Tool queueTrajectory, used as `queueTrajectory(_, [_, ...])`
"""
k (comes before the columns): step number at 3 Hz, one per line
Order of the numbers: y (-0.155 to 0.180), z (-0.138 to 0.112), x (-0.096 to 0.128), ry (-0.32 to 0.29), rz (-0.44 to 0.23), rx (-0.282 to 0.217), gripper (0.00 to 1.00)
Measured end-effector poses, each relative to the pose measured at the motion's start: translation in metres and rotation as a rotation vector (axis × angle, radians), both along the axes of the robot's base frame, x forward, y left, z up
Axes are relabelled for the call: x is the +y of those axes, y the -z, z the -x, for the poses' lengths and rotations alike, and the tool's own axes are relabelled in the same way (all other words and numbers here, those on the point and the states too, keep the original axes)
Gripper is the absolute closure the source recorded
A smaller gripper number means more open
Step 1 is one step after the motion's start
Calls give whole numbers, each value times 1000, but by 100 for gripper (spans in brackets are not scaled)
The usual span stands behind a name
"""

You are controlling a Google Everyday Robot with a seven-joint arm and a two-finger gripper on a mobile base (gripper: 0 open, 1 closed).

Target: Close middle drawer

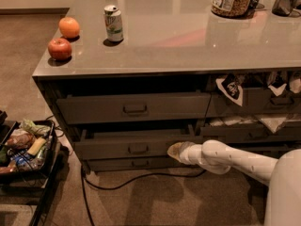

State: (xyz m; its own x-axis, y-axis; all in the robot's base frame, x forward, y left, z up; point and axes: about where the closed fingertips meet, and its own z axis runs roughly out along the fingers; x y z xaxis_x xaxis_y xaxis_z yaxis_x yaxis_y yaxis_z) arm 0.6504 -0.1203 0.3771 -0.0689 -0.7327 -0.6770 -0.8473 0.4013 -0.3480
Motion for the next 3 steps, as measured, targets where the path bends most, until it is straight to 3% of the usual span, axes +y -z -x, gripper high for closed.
queueTrajectory(1, [-11, -14, -2, 16, 6, -44, 100])
queueTrajectory(3, [-12, -28, 7, -11, -12, -56, 100])
